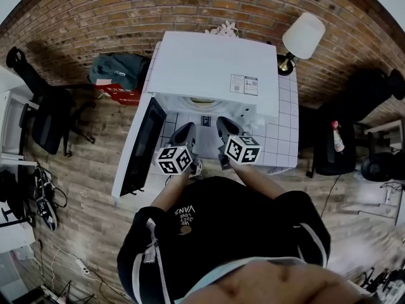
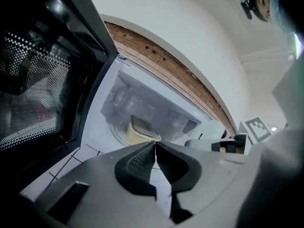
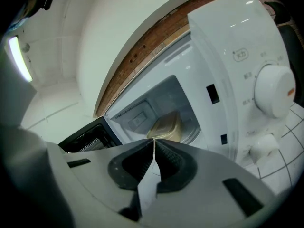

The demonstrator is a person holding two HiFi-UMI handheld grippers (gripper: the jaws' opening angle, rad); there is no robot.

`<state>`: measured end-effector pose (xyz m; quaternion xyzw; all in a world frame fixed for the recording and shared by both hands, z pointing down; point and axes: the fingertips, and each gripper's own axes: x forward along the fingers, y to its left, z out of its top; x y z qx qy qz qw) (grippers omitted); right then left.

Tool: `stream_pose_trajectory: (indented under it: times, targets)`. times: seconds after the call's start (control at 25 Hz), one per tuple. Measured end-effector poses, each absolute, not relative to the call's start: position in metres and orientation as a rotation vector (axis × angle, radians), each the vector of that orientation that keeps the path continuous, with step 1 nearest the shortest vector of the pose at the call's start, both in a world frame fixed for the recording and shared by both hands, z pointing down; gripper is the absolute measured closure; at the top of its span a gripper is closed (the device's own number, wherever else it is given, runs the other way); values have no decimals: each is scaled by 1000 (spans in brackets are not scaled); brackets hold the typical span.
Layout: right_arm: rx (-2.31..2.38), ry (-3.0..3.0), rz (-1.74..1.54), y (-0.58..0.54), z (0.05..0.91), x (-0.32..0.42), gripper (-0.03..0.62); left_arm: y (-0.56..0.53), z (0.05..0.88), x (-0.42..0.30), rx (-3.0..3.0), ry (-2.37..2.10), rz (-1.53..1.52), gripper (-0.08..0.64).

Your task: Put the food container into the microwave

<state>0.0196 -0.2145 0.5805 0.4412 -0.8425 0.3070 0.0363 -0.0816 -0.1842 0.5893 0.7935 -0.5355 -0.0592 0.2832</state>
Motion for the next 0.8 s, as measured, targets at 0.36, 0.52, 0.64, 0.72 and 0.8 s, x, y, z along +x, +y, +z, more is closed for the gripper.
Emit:
stream_pose_trajectory:
  times: [0.36, 0.52, 0.64, 0.72, 0.8]
  targets:
    - [1314, -2604, 959, -186, 582, 27, 581, -154, 587, -70, 2112, -1469, -165, 546]
    - [1297, -2617, 957, -174, 583, 33, 581, -141, 588, -64, 2107, -1486, -163, 546]
    - [1283, -2623, 958, -166, 583, 37, 581, -132, 587, -61, 2102, -1500, -163, 546]
    - [1274, -2628, 958, -161, 583, 39, 581, -127, 586, -58, 2100, -1508, -166, 546]
    - [1265, -2633, 957, -156, 582, 42, 581, -122, 585, -55, 2098, -1515, -169, 546]
